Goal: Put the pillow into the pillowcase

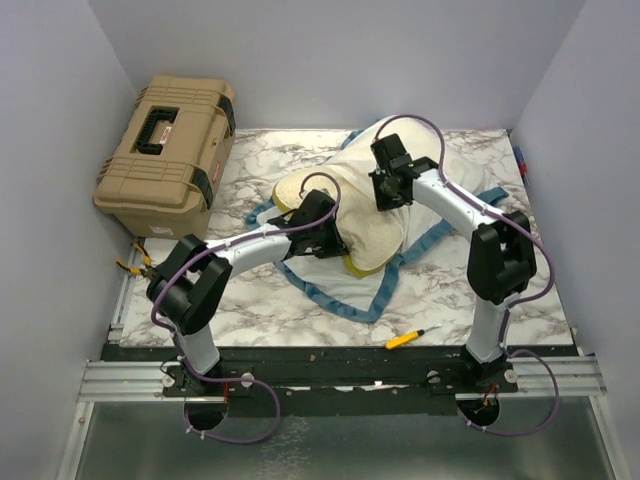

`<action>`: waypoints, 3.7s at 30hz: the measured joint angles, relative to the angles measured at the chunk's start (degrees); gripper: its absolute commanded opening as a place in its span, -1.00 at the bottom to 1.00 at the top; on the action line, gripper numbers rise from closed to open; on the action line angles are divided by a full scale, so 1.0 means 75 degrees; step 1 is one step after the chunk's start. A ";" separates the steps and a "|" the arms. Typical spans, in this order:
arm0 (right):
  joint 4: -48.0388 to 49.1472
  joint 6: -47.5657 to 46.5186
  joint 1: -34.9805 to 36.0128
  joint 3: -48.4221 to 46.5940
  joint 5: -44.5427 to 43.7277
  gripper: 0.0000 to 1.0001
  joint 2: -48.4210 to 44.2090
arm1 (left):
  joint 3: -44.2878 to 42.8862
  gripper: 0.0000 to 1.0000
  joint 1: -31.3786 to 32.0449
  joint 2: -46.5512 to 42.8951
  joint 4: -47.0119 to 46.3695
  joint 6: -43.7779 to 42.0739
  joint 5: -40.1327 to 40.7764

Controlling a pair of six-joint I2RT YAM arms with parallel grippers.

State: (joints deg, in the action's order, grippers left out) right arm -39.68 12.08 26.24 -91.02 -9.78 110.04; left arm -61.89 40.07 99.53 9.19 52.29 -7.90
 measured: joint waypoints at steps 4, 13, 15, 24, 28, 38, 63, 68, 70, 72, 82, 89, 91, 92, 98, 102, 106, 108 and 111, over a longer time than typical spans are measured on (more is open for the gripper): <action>-0.0396 -0.0003 -0.0012 -0.0245 0.0533 -1.00 -0.0160 | -0.0233 -1.00 0.0000 0.0061 -0.0070 0.0050 -0.0175; -0.1279 0.0198 -0.0111 -0.0341 0.2261 -1.00 -0.1559 | -0.0883 -1.00 0.0020 0.0119 -0.0408 0.0187 -0.0277; -0.1349 0.0289 -0.0137 -0.0318 0.2696 -1.00 -0.1737 | -0.0959 -1.00 0.0026 0.0140 -0.0565 0.0239 -0.0262; -0.1218 0.0801 -0.0437 -0.0067 0.4916 -1.00 -0.1912 | -0.1075 -1.00 0.0020 0.0405 -0.0880 0.0609 0.0119; -0.0510 0.1297 -0.0775 0.0568 0.6543 -1.00 -0.2119 | -0.1078 -1.00 0.0020 0.0452 -0.0930 0.0723 0.0207; -0.0656 0.1218 -0.0836 0.0895 0.6802 0.18 -0.2127 | -0.1320 -0.27 0.0000 0.0918 -0.0938 0.0743 -0.0178; -0.0259 -0.0393 0.1941 0.0930 0.1376 0.99 -0.1478 | 0.1915 0.42 -0.1008 -0.3101 0.0947 0.0682 0.1122; 0.0017 -0.0516 0.2057 0.0417 0.0434 0.80 -0.0125 | 0.2049 0.42 -0.1040 -0.3194 0.1174 0.0533 0.1113; -0.0070 -0.0574 0.2057 -0.0055 0.0245 0.44 0.0458 | 0.2055 0.41 -0.1040 -0.3203 0.1201 0.0478 0.1058; -0.0140 -0.0600 0.2049 -0.0379 0.0192 0.07 0.0801 | 0.2055 0.41 -0.1040 -0.3191 0.1212 0.0428 0.0959; 0.0303 0.0493 0.0286 -0.0160 0.3305 -1.00 0.0341 | 0.1475 0.34 -0.1000 -0.2404 0.1139 0.0306 0.0493; 0.1472 0.1638 -0.0819 0.1084 0.5936 -1.00 0.0111 | 0.0723 0.22 -0.0758 -0.1317 0.0685 0.0542 0.0367; 0.1751 0.1868 -0.0877 0.1294 0.6298 -1.00 0.0111 | 0.0589 0.25 -0.0729 -0.1072 0.0612 0.0670 0.0370; 0.1839 0.1961 -0.0892 0.1349 0.6429 -1.00 0.0111 | 0.0519 0.26 -0.0726 -0.0947 0.0580 0.0737 0.0370; 0.2017 0.2229 -0.1029 0.1381 0.6694 -1.00 0.0111 | -0.0070 0.24 -0.0723 0.0140 0.0565 0.0976 0.0376; 0.1915 0.2264 -0.1061 0.1343 0.6598 -1.00 0.0108 | -0.0493 0.19 -0.0586 0.0796 0.1029 0.0985 0.0612; 0.1894 0.2279 -0.1166 0.1341 0.6499 -1.00 0.0020 | -0.0766 -0.31 -0.0452 0.0988 0.1271 0.0968 0.0938; 0.1888 0.2276 -0.1221 0.1341 0.6475 -1.00 -0.0050 | -0.1003 -0.85 -0.0405 0.1195 0.1399 0.0868 0.1017; 0.1880 0.2259 -0.1276 0.1346 0.6438 -1.00 -0.0149 | -0.1177 -1.00 -0.0382 0.1411 0.1480 0.0697 0.1151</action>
State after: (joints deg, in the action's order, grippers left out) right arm -25.58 29.02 16.67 -80.93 38.50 108.92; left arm -70.72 37.21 110.10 20.29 57.52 0.73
